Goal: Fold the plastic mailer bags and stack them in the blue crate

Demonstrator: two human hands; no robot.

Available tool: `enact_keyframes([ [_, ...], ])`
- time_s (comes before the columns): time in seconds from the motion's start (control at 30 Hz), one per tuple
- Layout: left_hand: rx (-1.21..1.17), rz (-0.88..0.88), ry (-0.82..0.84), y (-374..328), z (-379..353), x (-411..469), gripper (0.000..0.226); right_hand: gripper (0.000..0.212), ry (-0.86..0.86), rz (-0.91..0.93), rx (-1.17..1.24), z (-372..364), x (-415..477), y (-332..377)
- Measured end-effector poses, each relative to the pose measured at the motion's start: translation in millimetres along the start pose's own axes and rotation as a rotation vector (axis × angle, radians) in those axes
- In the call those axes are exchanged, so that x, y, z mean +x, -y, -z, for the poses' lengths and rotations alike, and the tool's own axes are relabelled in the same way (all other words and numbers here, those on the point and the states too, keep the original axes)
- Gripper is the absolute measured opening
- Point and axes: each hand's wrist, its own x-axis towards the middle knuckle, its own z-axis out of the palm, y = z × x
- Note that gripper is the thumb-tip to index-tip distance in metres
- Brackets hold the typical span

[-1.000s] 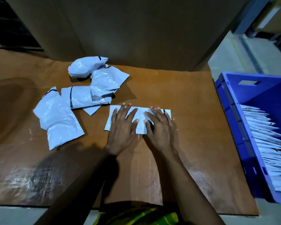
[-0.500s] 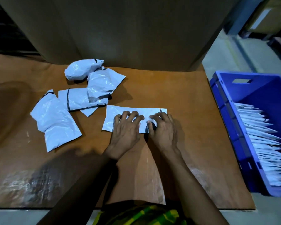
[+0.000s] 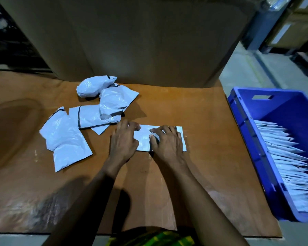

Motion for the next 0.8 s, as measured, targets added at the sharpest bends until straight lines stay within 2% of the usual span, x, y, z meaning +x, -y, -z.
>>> enact_keyframes([
  [0.07,0.076,0.018,0.014,3,-3,-9,0.064,0.035,-0.005,0.012,0.031,-3,-4,-5],
  [0.17,0.012,0.022,0.024,6,-3,-13,0.065,0.042,0.093,0.039,0.084,13,0,-13],
  [0.3,0.017,0.032,-0.054,8,5,-38,0.057,0.059,0.066,-0.013,-0.006,41,-23,-28],
  [0.37,-0.018,0.094,-0.04,1,9,-54,0.063,0.066,0.144,-0.033,-0.024,54,-37,-34],
  [0.43,-0.117,0.094,-0.026,3,8,-61,0.074,0.062,0.174,-0.018,0.061,64,-47,-37],
  [0.53,-0.262,0.023,-0.081,14,6,-59,0.079,0.057,0.109,-0.021,0.259,69,-52,-40],
  [0.6,-0.289,-0.006,-0.157,20,10,-55,0.078,0.059,0.072,0.001,0.299,65,-53,-43],
  [0.8,-0.447,0.076,-0.336,13,42,-44,0.049,0.042,-0.101,0.057,0.373,74,-32,-50],
])
